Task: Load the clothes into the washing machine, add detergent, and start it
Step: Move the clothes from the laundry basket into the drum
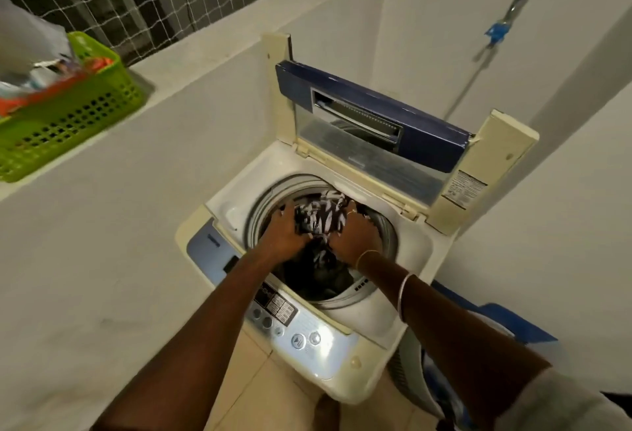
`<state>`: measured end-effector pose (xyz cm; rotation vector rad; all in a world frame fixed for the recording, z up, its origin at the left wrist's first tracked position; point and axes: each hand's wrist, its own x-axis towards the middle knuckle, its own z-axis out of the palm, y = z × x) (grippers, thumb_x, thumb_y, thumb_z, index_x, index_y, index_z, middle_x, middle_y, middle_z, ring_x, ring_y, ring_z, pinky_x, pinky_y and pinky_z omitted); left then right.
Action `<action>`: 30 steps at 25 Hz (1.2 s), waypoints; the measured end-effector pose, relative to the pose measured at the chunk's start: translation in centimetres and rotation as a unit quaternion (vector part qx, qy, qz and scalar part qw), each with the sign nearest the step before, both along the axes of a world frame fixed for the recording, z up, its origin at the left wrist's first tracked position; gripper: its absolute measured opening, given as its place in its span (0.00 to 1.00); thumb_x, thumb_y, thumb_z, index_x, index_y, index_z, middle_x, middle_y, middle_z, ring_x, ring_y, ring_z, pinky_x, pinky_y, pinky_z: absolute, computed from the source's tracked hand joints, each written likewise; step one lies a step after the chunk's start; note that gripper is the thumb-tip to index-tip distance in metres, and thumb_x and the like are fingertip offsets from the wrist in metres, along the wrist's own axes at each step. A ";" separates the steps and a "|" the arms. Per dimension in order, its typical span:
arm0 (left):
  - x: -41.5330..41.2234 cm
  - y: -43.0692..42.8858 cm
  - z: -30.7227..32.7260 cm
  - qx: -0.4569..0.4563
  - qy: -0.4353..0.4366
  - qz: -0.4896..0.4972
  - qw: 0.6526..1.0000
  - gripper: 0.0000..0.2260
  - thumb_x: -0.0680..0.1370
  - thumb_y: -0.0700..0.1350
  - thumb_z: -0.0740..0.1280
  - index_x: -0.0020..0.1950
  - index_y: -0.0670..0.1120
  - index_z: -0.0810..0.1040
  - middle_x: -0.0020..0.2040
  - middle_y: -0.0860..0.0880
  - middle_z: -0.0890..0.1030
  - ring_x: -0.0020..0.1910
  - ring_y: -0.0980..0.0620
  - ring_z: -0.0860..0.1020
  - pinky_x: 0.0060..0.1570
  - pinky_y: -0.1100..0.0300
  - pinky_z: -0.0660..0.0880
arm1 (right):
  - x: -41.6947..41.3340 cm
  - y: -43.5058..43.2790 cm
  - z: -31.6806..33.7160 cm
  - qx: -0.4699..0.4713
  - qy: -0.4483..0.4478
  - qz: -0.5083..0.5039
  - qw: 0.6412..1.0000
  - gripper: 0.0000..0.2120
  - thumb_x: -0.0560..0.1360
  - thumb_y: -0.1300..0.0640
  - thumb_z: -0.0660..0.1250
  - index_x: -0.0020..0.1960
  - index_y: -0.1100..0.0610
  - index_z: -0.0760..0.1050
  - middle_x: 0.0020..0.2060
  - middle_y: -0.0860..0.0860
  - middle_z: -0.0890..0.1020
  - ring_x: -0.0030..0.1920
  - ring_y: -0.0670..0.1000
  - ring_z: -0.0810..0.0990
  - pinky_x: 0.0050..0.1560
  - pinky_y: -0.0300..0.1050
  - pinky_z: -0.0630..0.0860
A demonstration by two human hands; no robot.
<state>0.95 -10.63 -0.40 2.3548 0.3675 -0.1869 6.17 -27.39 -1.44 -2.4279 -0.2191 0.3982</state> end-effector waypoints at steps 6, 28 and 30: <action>0.0 -9.7 -0.3 -0.032 -0.174 0.083 0.981 0.13 0.79 0.46 0.66 0.64 0.47 0.77 0.58 0.49 0.81 0.55 0.52 0.79 0.58 0.52 0.78 | -2.0 -7.7 -0.7 0.092 -0.077 -0.130 0.984 0.17 0.79 0.49 0.60 0.66 0.51 0.73 0.53 0.45 0.82 0.52 0.43 0.80 0.54 0.37 0.76; 0.6 -43.0 -38.5 0.068 0.221 -0.358 0.905 0.31 0.76 0.42 0.70 0.77 0.42 0.63 0.74 0.39 0.66 0.72 0.40 0.68 0.70 0.51 0.67 | -10.4 -44.3 -37.6 0.003 0.294 -0.191 0.936 0.22 0.77 0.53 0.66 0.70 0.56 0.70 0.67 0.56 0.73 0.67 0.59 0.73 0.65 0.49 0.70; 0.5 -42.7 -42.3 0.121 0.243 -0.424 0.864 0.42 0.73 0.45 0.74 0.80 0.44 0.54 0.77 0.37 0.59 0.76 0.37 0.60 0.73 0.48 0.62 | -11.8 -42.7 -41.2 -0.004 0.309 -0.162 0.937 0.27 0.76 0.50 0.67 0.72 0.57 0.67 0.67 0.57 0.72 0.66 0.60 0.73 0.64 0.51 0.72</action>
